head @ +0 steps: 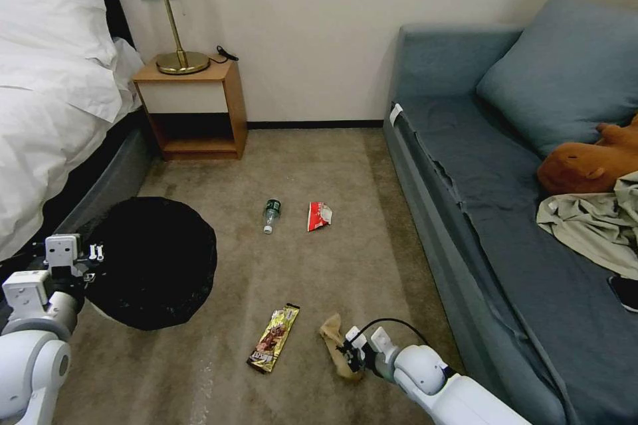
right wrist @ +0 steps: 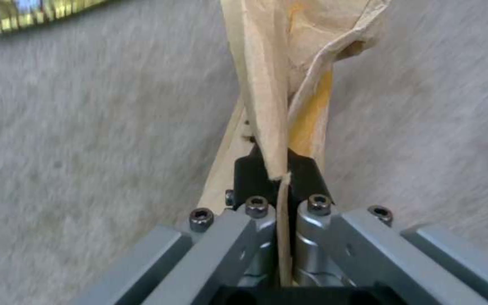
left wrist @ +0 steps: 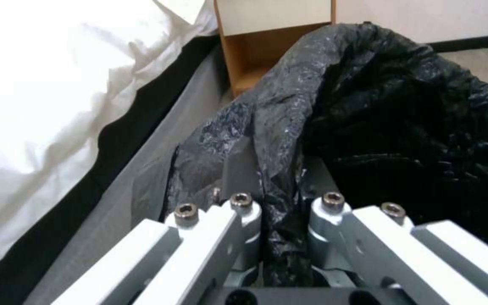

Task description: Pick up the trash bin, then pick up the garbage on the floor and place it into the trash bin.

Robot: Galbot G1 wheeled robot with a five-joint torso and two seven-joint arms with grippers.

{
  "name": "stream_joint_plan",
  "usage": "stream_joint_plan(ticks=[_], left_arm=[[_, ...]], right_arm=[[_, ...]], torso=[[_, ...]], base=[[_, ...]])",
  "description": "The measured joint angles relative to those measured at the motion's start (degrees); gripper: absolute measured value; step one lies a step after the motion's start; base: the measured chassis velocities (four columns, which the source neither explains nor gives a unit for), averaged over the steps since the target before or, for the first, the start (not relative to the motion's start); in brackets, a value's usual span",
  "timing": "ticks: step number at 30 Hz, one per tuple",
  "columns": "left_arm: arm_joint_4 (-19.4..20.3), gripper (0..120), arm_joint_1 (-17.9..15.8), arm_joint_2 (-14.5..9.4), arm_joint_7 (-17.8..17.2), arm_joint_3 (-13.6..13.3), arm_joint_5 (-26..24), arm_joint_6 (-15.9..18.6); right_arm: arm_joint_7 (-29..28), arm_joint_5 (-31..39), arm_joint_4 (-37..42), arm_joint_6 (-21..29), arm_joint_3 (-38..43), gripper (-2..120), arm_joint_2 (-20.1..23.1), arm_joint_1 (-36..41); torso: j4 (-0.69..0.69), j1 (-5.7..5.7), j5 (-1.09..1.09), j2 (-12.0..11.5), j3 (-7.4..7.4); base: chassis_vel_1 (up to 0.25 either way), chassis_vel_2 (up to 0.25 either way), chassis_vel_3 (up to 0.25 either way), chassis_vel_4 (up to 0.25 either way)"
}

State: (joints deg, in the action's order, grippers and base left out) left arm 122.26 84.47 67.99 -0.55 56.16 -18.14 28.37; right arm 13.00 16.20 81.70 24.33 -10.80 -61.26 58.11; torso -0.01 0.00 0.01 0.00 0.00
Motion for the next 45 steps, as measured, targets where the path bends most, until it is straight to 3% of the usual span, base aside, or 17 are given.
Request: stream_joint_plan(ticks=[13,24,34,45], left_arm=[[0.24,5,0.54,1.67,-0.03,-1.08,0.0,-0.55],[0.23,5,0.57,3.0,-0.04,-2.08,-0.02,-0.76],[-0.73,5,0.31,3.77,0.04,-2.75,-0.06,-1.97],[-1.4,5,-0.06,3.98,0.06,-3.07,-0.94,-2.52]], right_arm=[[0.05,10.29,7.49,-4.51,-3.13,0,2.11,-9.73],[-1.83,21.55,13.47,-7.01,-9.83,0,0.47,-21.84],[-2.23,31.91,13.91,-10.48,-16.28,0,-8.71,-26.52],[-1.72,33.4,8.62,-14.29,-20.97,0,-14.72,-29.25]], torso=[[0.01,0.0,-0.01,0.0,0.0],[0.01,0.0,-0.02,0.0,0.0],[0.01,0.0,-0.02,0.0,0.0],[0.01,0.0,-0.02,0.0,0.0]], base=[[0.0,0.0,0.0,0.0],[0.0,0.0,0.0,0.0],[0.0,0.0,0.0,0.0],[0.0,0.0,0.0,0.0]])
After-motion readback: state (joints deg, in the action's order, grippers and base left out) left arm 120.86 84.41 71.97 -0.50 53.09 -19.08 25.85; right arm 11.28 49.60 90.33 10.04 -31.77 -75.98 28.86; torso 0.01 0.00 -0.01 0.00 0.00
